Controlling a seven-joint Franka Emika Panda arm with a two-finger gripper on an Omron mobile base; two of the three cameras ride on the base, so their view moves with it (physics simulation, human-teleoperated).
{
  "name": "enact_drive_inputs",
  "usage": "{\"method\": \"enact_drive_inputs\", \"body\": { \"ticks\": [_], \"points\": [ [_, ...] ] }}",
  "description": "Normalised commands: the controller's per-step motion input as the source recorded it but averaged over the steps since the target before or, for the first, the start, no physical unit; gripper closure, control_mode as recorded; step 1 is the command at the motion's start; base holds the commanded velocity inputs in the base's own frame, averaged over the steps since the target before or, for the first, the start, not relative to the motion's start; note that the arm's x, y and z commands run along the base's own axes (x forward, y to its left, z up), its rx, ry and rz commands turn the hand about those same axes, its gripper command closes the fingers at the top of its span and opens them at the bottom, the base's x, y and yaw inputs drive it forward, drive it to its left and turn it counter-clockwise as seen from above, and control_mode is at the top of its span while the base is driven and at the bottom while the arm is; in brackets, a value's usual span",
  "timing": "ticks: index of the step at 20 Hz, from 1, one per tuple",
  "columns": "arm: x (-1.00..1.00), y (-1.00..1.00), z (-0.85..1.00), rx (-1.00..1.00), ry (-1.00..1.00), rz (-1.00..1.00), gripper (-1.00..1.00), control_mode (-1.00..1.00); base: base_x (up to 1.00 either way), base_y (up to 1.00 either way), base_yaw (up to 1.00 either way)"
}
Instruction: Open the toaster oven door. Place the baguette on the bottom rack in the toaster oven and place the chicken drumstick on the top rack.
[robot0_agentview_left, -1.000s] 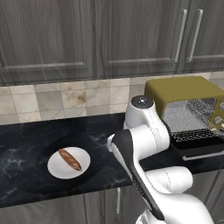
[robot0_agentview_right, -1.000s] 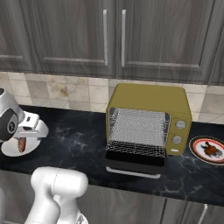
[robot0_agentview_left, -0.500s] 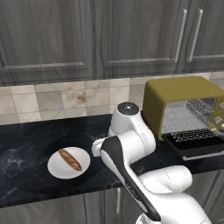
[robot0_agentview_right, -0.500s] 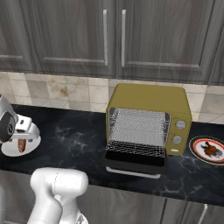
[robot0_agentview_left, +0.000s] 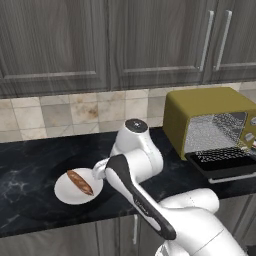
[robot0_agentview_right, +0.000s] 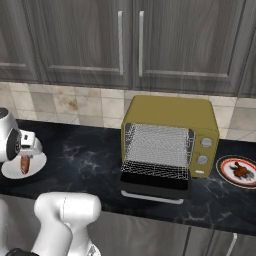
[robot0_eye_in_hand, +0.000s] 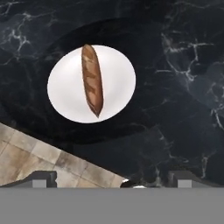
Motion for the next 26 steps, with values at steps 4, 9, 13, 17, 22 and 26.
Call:
{"method": "enact_drive_inputs", "body": {
  "ticks": [4, 9, 13, 17, 22, 26],
  "points": [
    [0.09, 0.30, -0.22, 0.00, 0.08, 0.10, -1.00, -1.00, 0.00, 0.00, 0.00],
    [0.08, 0.32, -0.20, 0.01, 0.08, 0.01, -1.00, -1.00, 0.00, 0.00, 0.00],
    [0.11, 0.30, -0.11, 0.00, 0.03, 0.00, -1.00, -1.00, 0.00, 0.00, 0.00],
    [0.07, 0.19, -0.06, 0.00, 0.00, 0.00, -1.00, -1.00, 0.00, 0.00, 0.00],
    [0.12, 0.19, -0.24, -0.02, 0.00, 0.00, -1.00, -1.00, 0.00, 0.00, 0.00],
    [0.27, 0.08, -0.18, -0.06, -0.05, -0.01, -1.00, -1.00, 0.00, 0.00, 0.00]
  ]
}}
